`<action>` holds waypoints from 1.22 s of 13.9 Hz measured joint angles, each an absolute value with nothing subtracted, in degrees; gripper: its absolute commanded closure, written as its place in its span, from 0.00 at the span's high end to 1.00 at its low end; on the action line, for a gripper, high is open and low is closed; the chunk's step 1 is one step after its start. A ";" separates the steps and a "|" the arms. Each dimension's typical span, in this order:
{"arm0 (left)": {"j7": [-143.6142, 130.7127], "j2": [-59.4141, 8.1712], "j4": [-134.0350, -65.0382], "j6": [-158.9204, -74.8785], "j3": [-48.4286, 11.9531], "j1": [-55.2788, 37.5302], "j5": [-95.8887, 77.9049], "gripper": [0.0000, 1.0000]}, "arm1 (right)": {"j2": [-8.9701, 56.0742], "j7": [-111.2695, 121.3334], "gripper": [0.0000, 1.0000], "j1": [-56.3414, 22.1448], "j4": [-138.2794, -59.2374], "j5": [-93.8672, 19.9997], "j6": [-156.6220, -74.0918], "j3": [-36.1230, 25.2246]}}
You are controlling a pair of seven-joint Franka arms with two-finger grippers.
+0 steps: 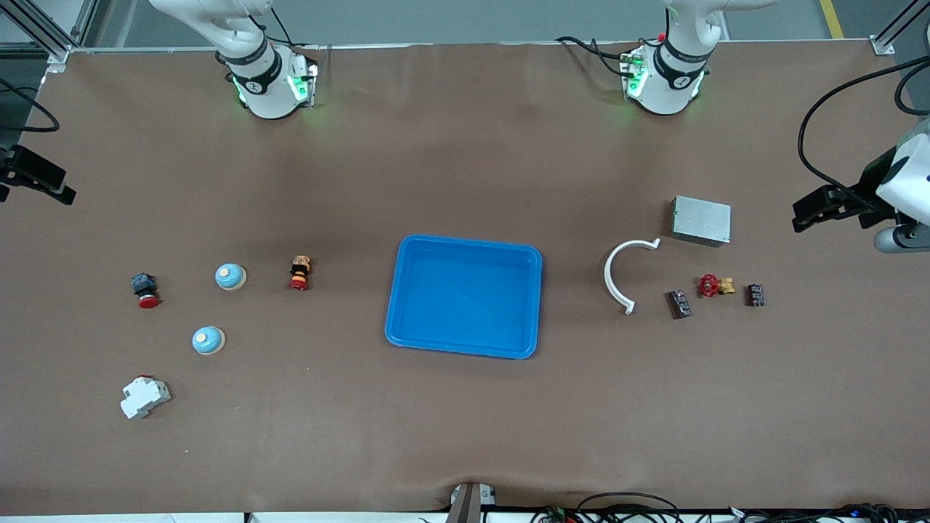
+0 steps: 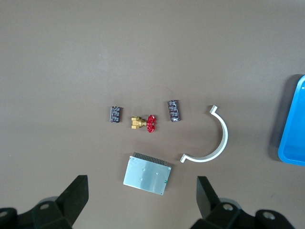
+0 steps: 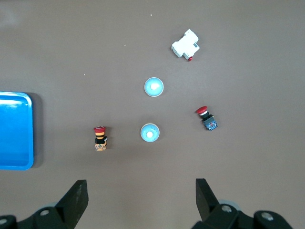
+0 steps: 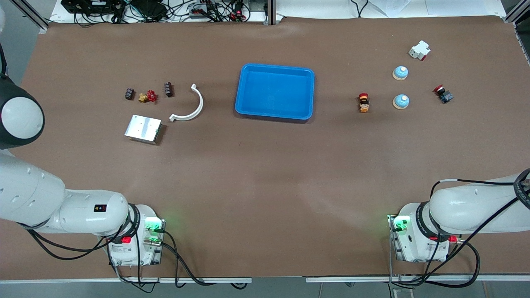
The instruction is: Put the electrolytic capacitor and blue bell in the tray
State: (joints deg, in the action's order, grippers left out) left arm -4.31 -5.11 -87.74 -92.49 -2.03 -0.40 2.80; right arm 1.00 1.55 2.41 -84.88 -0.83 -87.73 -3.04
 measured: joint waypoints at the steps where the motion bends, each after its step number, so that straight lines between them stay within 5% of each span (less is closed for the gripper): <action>1: -4.31 -5.11 -87.74 -92.54 -2.03 -0.36 2.80 1.00 | 1.00 1.55 1.00 2.41 -84.88 -0.83 -87.73 -3.04; 13: -4.07 -5.11 -87.74 -92.68 -1.88 1.33 2.04 1.00 | 1.67 1.55 1.00 2.44 -85.55 -0.83 -89.29 -3.19; 17: -3.59 -5.70 -87.76 -93.14 -1.66 4.47 1.83 1.00 | 7.95 1.59 1.00 4.08 -89.22 -0.86 -98.24 -3.39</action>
State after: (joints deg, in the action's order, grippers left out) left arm -3.59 -5.70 -87.76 -93.14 -1.66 4.47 1.83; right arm 7.95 1.59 4.08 -89.22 -0.86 -98.24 -3.39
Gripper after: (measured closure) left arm 0.000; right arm 0.000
